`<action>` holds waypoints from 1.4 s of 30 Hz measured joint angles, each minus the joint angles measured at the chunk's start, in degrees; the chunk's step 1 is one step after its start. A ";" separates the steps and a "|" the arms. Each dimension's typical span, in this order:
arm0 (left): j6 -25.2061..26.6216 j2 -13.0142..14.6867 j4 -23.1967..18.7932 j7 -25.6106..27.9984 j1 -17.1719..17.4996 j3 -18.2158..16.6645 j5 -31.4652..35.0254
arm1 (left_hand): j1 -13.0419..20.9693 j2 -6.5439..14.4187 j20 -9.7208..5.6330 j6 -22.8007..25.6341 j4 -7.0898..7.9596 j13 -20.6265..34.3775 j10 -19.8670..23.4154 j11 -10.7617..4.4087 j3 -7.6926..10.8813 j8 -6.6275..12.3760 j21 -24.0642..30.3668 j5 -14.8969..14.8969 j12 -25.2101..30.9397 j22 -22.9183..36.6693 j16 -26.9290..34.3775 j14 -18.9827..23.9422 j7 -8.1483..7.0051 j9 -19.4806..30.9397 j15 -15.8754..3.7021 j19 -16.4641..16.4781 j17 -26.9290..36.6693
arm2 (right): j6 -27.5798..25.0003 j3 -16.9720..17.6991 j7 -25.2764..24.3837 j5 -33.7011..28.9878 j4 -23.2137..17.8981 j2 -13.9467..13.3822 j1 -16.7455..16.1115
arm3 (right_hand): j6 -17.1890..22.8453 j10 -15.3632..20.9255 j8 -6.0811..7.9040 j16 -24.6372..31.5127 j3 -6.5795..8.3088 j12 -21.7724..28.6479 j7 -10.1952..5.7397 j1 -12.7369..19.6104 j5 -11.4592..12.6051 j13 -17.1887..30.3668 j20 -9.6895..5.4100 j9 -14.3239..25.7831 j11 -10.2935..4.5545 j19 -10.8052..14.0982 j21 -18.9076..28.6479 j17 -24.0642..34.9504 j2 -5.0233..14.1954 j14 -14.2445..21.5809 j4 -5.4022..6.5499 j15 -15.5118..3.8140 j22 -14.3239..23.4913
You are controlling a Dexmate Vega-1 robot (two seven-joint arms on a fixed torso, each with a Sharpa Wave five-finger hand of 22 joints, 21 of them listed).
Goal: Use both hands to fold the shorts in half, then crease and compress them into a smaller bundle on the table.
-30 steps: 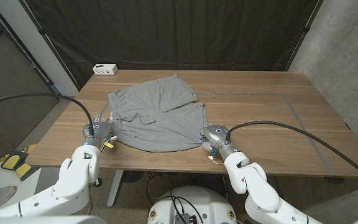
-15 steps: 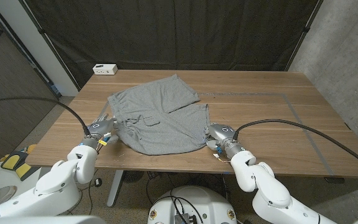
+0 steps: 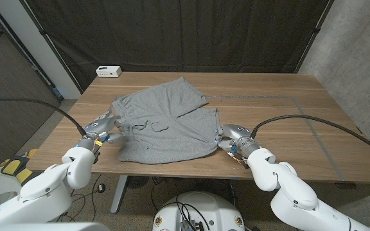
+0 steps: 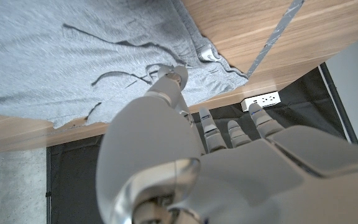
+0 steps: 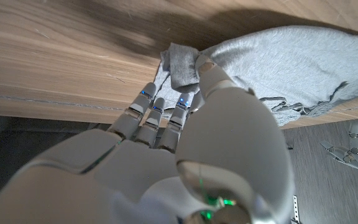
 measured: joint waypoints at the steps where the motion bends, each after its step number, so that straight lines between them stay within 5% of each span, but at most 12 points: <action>1: 0.00 -0.06 -0.08 0.00 0.14 -0.20 0.00 | 0.00 0.00 0.00 0.00 -0.08 0.00 0.11 -0.03 0.10 0.00 0.00 0.09 0.00 0.00 0.00 0.25 0.00 0.15 -0.01 0.00 0.00 | -0.22 0.02 0.03 0.18 -0.07 -0.05 -0.01 | 0.08 0.00 -0.01 0.00 0.04 0.00 0.08 0.00 0.00 0.00 0.00 0.00 0.00 0.00 0.00 0.00 0.00 0.00 0.04 0.00 0.00; 7: -2.62 -1.97 -1.46 -1.84 3.29 -4.59 -0.36 | 0.45 -1.07 0.01 0.57 0.00 0.00 2.26 0.41 1.53 0.89 0.00 2.15 0.00 0.00 0.08 1.52 0.57 0.98 -0.28 0.44 0.00 | -3.01 1.06 -0.17 2.93 -3.73 -2.50 -0.90 | 0.08 -0.32 -0.06 0.00 0.06 0.00 0.08 0.00 -0.42 0.00 0.00 0.00 0.31 0.00 0.00 0.00 0.00 -0.31 0.06 0.31 0.00; 10: -3.56 -2.67 -2.11 -3.20 4.49 -6.20 -0.27 | -0.46 -2.38 0.88 1.50 0.76 0.11 -0.65 0.11 1.62 -2.32 -0.53 2.14 -1.49 0.04 -0.18 0.23 1.34 0.08 0.99 -0.25 0.00 | -3.83 1.13 -0.66 3.94 -4.78 -3.35 -0.99 | 0.08 -0.32 -0.07 0.00 0.06 0.00 0.08 0.00 -0.44 0.00 -0.01 0.00 0.31 0.01 0.00 0.01 0.00 -0.31 0.06 0.31 0.00; 12: -3.75 -2.90 -2.61 -3.91 5.23 -7.07 -0.09 | -2.11 -3.34 1.37 0.58 0.63 0.16 -3.32 0.31 0.41 -5.86 -0.56 -1.15 -2.12 0.15 -0.23 -0.98 2.22 -1.66 2.15 -0.80 0.05 | -4.32 1.04 -1.14 4.59 -5.00 -3.61 -0.93 | 0.08 -0.32 -0.08 0.00 0.24 0.00 0.08 0.00 -0.44 -0.01 -0.01 0.00 0.31 0.00 0.00 0.01 0.00 -0.31 0.24 0.31 0.00; 14: -3.71 -2.85 -3.25 -5.81 5.71 -7.61 0.78 | -5.16 -5.40 1.55 -3.60 0.68 0.16 -6.48 0.88 -2.19 -9.39 -0.72 -4.52 -2.46 0.16 -0.34 -3.06 0.87 -3.10 3.04 -1.99 0.14 | -4.63 0.57 -1.45 5.03 -5.21 -4.08 -0.60 | 0.08 -0.32 -0.23 0.00 0.26 0.00 0.08 0.00 -0.44 -0.01 -0.01 0.00 0.31 0.01 0.00 0.01 0.00 -0.30 0.26 0.31 -0.01; 15: -3.58 -2.75 -3.53 -6.51 5.89 -7.80 1.07 | -7.60 -7.85 1.61 -6.39 2.33 0.16 -8.19 1.14 -5.27 -11.21 -0.77 -5.70 -2.46 0.16 -0.45 -4.17 0.20 -3.78 3.67 -2.55 0.14 | -4.84 0.38 -1.70 5.24 -5.24 -4.18 -0.45 | 0.08 -0.32 -0.24 0.00 0.26 0.00 0.08 0.00 -0.44 -0.01 -0.01 0.00 0.31 0.01 0.00 0.01 0.00 -0.30 0.26 0.31 0.00; 17: -2.84 -2.45 -4.16 -9.17 6.25 -8.18 1.86 | -9.78 -9.26 2.13 -9.51 3.07 0.16 -10.75 1.84 -7.84 -13.58 -0.99 -5.79 -2.79 0.16 -0.67 -5.93 -2.04 -4.49 4.84 -3.70 0.14 | -5.16 -0.41 -2.12 5.60 -5.25 -4.48 0.10 | 0.08 -0.32 -0.24 0.00 0.26 -0.39 0.08 0.00 -0.44 -0.01 -0.01 -0.01 0.31 0.01 0.00 0.01 0.00 -0.30 0.26 0.31 0.00; 21: -1.38 -1.61 -5.25 -13.12 6.65 -8.72 2.91 | -11.26 -11.61 3.22 -14.51 3.43 0.42 -14.30 3.42 -10.83 -16.45 -1.21 -4.83 -2.79 0.16 -0.67 -6.53 -3.37 -4.77 6.59 -5.52 0.14 | -5.48 -1.23 -3.22 6.38 -5.25 -4.73 0.60 | 0.08 -0.32 -0.28 0.00 0.26 -0.39 0.08 -0.01 -0.44 -0.01 -0.01 -0.02 0.31 0.01 0.00 0.01 -0.01 -0.30 0.26 0.31 0.00; 27: 1.53 0.23 -6.57 -18.53 6.62 -8.52 4.57 | -11.23 -13.17 4.02 -16.85 3.35 0.43 -17.14 5.03 -12.37 -17.49 -1.21 -3.75 -3.00 0.29 -0.67 -6.50 -4.11 -4.76 8.15 -6.73 0.41 | -6.01 -2.68 -4.77 7.33 -4.95 -4.91 1.50 | 0.08 -0.32 -0.29 0.00 0.50 -0.39 0.08 -0.01 -0.44 -0.01 -0.01 -0.07 0.30 0.01 -0.01 0.01 -0.01 -0.30 0.49 0.31 -0.01; 42: 6.79 4.84 -7.35 -24.10 4.50 -2.75 9.14 | -9.43 -13.93 3.77 -19.36 2.90 0.42 -19.61 4.58 -13.73 -18.36 -1.21 -1.71 -2.73 0.42 -0.67 -6.59 -8.55 -4.33 8.83 -7.54 0.25 | -6.65 -4.89 -7.77 9.26 -4.48 -5.22 2.85 | 0.09 -0.10 -0.51 0.00 0.95 -0.66 0.08 -0.01 -0.87 -0.02 -0.01 0.21 0.51 0.01 -0.01 0.02 -0.01 -0.08 0.48 0.10 -0.01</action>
